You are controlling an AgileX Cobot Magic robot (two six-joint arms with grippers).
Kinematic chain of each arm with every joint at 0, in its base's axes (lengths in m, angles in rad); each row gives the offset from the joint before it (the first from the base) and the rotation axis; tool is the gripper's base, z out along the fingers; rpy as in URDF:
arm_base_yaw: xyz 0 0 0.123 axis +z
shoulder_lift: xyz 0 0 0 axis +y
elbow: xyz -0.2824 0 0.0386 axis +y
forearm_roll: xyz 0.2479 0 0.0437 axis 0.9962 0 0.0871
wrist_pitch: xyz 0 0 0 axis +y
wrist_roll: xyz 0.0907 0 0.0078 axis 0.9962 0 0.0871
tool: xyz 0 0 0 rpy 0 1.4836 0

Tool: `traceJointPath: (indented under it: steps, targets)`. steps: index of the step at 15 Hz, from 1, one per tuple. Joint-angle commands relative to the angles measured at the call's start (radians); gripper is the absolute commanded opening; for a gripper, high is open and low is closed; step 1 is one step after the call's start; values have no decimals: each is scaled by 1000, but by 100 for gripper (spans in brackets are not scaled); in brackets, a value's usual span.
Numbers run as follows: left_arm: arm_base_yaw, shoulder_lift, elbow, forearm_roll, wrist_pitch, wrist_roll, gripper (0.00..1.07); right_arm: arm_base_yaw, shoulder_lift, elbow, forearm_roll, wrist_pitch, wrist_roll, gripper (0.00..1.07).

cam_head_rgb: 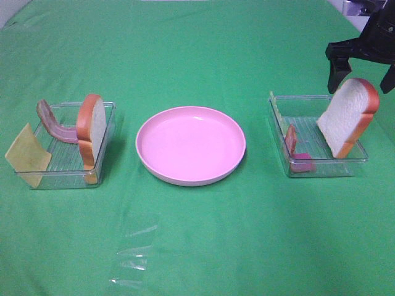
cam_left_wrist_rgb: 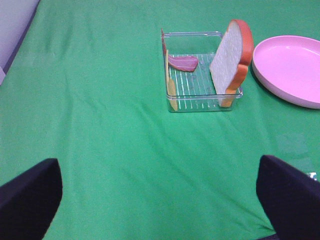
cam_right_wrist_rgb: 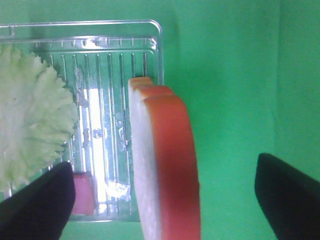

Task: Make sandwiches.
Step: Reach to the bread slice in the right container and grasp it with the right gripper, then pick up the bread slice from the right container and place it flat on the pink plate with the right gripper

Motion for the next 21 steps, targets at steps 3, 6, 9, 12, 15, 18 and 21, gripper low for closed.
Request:
traceJointPath:
  steps: [3,6,9,12,15,18,21]
  targets:
    - [1,0,2,-8,-4,0,98,-6,-1,-3,19,2,-25,91]
    - [1,0,2,-8,-4,0,98,-6,22,3,26,20,-23,88]
    - [1,0,2,-8,-4,0,98,-6,47,3,46,16,-23,79]
    - [1,0,2,-8,-4,0,98,-6,65,3,48,12,12,40]
    - [1,0,2,-8,-4,0,98,-6,65,3,49,21,11,6]
    - [1,0,2,-8,-4,0,98,-6,65,3,75,27,9,3]
    - [1,0,2,-8,-4,0,98,-6,39,3,118,47,1,3]
